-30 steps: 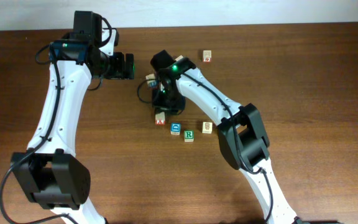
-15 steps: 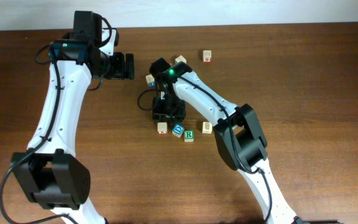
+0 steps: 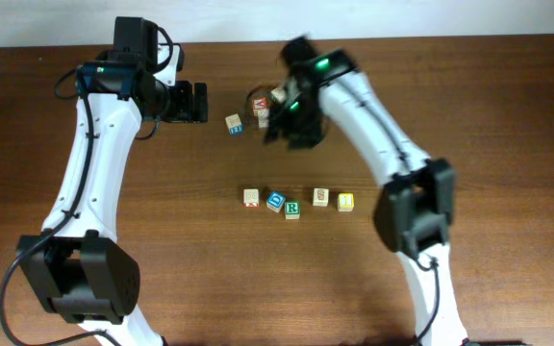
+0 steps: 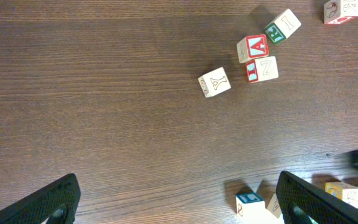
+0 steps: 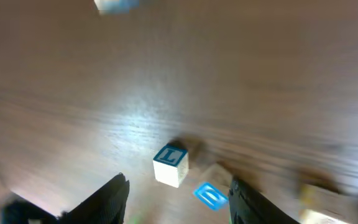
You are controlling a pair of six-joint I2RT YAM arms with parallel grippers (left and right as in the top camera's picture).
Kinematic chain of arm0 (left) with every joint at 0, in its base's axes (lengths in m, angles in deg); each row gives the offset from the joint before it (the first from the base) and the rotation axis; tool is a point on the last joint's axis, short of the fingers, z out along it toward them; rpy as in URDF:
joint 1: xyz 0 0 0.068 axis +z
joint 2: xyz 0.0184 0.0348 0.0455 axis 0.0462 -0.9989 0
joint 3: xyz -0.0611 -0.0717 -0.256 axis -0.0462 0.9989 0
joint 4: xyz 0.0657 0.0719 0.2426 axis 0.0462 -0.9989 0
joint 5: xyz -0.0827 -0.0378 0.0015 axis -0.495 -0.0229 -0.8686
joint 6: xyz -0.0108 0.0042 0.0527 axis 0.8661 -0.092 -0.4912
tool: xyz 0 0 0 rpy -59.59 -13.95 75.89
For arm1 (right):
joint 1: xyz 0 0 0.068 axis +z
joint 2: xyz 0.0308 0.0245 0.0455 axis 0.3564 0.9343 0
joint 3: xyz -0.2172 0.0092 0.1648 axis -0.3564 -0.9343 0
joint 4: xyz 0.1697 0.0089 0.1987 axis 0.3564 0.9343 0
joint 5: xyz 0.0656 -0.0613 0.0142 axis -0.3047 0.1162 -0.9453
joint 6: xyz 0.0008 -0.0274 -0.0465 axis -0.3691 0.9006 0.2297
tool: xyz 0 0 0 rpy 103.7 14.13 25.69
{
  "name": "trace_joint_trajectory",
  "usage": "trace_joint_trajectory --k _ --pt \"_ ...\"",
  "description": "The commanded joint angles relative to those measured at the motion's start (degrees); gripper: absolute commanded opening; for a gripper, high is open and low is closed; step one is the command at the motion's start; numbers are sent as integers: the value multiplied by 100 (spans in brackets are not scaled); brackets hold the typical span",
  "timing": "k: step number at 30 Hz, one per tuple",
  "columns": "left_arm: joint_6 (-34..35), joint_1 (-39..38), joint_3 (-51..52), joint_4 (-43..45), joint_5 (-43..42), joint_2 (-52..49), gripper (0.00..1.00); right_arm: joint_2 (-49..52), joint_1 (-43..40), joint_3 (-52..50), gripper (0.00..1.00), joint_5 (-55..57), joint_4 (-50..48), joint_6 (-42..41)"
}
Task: Rotate 5 blocks
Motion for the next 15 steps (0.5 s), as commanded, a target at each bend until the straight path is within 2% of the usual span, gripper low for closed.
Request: trace_joint_trajectory --k 1,6,10,13,15 --pt "57 24 -125 7 59 -2 99 -1012 -529 205 53 162 260 577" --pt "57 17 -125 9 35 -2 99 -2288 -1202 205 53 885 883 809" --pt "55 31 -125 13 42 -2 98 -3139 -1475 203 53 957 1001 804" --pt "74 28 -133 -13 35 11 69 -3652 -1484 203 53 962 1141 802" --pt "317 24 -142 -55 37 107 62 -3891 -1486 203 52 981 1292 804"
